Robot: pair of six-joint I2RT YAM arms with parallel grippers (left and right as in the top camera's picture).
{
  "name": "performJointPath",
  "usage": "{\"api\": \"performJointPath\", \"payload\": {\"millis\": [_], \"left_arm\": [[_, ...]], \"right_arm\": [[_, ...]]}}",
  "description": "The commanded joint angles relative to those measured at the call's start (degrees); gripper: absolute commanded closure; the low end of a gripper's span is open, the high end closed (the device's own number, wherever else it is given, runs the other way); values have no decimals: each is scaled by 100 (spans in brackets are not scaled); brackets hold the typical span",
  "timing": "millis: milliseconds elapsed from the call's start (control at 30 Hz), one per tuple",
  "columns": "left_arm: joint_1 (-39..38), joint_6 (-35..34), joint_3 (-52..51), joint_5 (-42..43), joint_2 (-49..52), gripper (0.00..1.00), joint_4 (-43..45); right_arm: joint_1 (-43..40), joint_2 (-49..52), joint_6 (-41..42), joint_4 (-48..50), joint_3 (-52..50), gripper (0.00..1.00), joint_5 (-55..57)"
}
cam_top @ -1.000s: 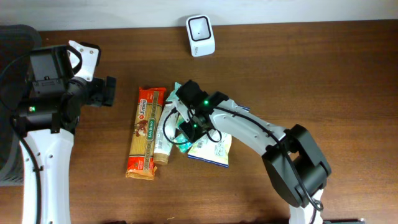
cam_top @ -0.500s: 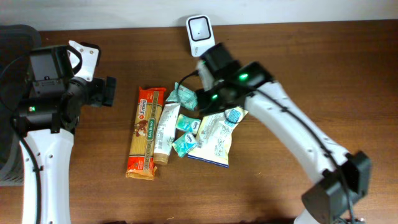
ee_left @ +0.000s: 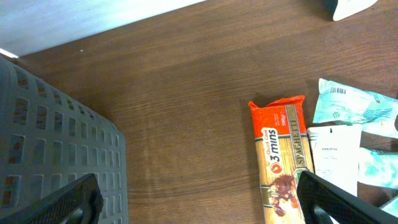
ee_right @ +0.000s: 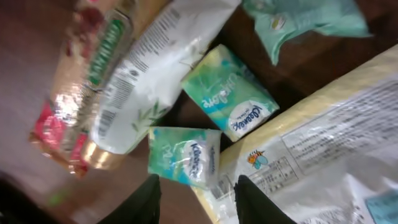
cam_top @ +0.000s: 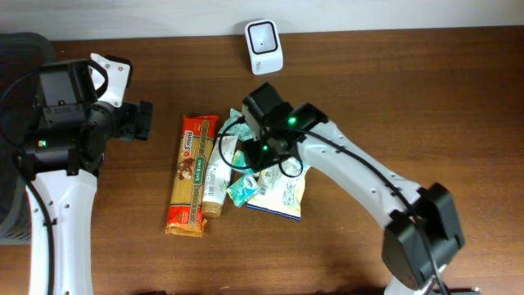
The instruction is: Scan the item barcode
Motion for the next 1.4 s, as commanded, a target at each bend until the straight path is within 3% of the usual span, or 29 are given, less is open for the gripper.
{"api": "performJointPath", "payload": {"millis": [0,267,333,400,567,767,900,1133,1200,1233,1267,1333,1367], "left_arm": [[22,107,31,63,24,1,7],[22,107,31,63,24,1,4],[22,107,31,63,24,1,4],[22,107,31,63,24,1,4],[22,107,31,63,24,1,7],[22,107,31,63,24,1,4],[22,107,31,63,24,1,4],[22,107,31,63,26,1,4],[22,107,31,63,26,1,4],[22,107,31,63,26,1,4],[22,107,31,63,26,1,4],[22,107,31,63,26,1,4],[22,107,31,63,26,1,4]], "right_arm": [[42,461,-101,2,-52,62,-240],[289,1290,-103,22,-61,61,-544],[293,1443,-103,46,-61,71,-527],[282,1464,-101,74,-59,96,-420],[199,1360,-101,-269,273,96,-393],[50,286,352,-682,514,96,-136],[-365,-295,1279,-1078,514,96,85],[-949,-302,3128,-1198,144,96,1300],[-909,-297,2876,-918,-15,96,1281],[-872,-297,1615,-612,-20,86,957],[-870,-297,378,-378,-13,64,334],[-887,-297,-981,-275,68,39,219],[-914,-293,-1268,-291,199,34,221]]}}
